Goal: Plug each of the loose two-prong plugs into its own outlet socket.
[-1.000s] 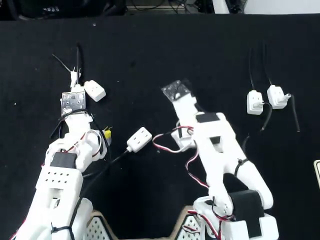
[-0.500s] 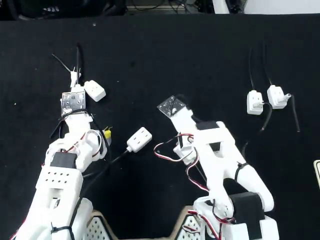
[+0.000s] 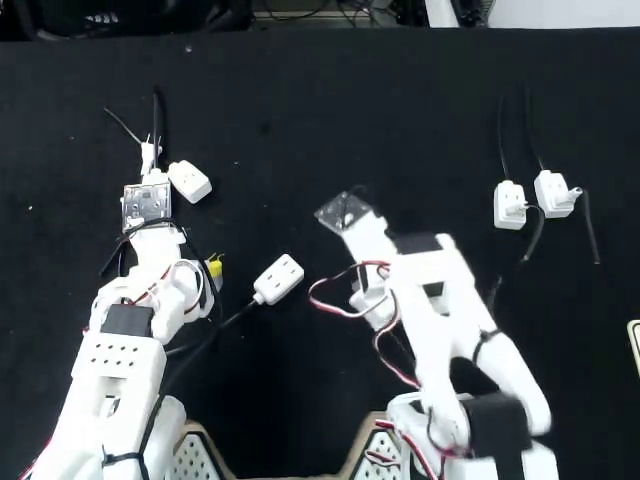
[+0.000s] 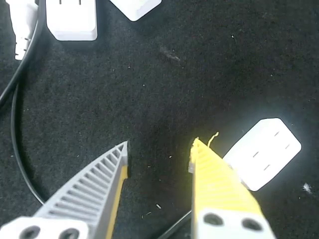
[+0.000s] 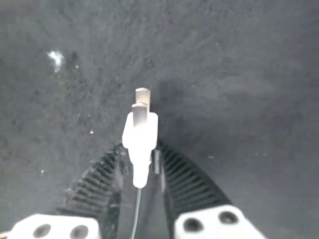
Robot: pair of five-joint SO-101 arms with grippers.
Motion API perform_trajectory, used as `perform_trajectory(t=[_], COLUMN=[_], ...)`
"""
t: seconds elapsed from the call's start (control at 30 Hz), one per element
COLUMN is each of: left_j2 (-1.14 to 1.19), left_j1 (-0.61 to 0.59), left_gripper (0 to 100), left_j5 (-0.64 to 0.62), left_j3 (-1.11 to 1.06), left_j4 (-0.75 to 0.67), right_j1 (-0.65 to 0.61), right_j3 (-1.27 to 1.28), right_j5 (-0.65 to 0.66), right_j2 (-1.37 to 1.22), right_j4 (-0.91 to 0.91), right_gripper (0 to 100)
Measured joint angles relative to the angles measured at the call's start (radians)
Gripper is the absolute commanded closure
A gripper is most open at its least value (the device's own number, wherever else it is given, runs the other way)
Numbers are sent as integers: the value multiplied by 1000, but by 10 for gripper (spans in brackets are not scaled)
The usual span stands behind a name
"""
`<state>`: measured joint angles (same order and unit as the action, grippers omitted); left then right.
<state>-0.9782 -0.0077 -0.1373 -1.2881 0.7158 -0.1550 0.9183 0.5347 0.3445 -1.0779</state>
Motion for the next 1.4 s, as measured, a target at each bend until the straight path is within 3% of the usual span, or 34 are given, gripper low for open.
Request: perform_trajectory(t=[0.1, 0.23, 0.4, 0.5, 0.73, 0.93, 1.4], left_j2=[0, 0, -37, -135, -523, -799, -804], left_j1=[0, 0, 0, 0, 0, 0, 46], left_gripper=[798, 798, 798, 798, 798, 798, 798], left_j5=[0, 0, 0, -17, -28, -28, 5], left_j3=[0, 0, 0, -32, -184, -218, -219], left_j4=[0, 0, 0, 25, 80, 198, 216], right_j1=[-17, -175, -453, -545, -586, -675, -710], right_j3=[-37, -14, 144, 204, 219, 219, 149], right_j5=[-23, -143, -301, -336, -350, -350, -348], right_j2=[141, 334, 391, 377, 276, 259, 278], right_j4=[-89, -83, 120, 272, 486, 546, 480], right_gripper=[988, 988, 988, 988, 988, 988, 988])
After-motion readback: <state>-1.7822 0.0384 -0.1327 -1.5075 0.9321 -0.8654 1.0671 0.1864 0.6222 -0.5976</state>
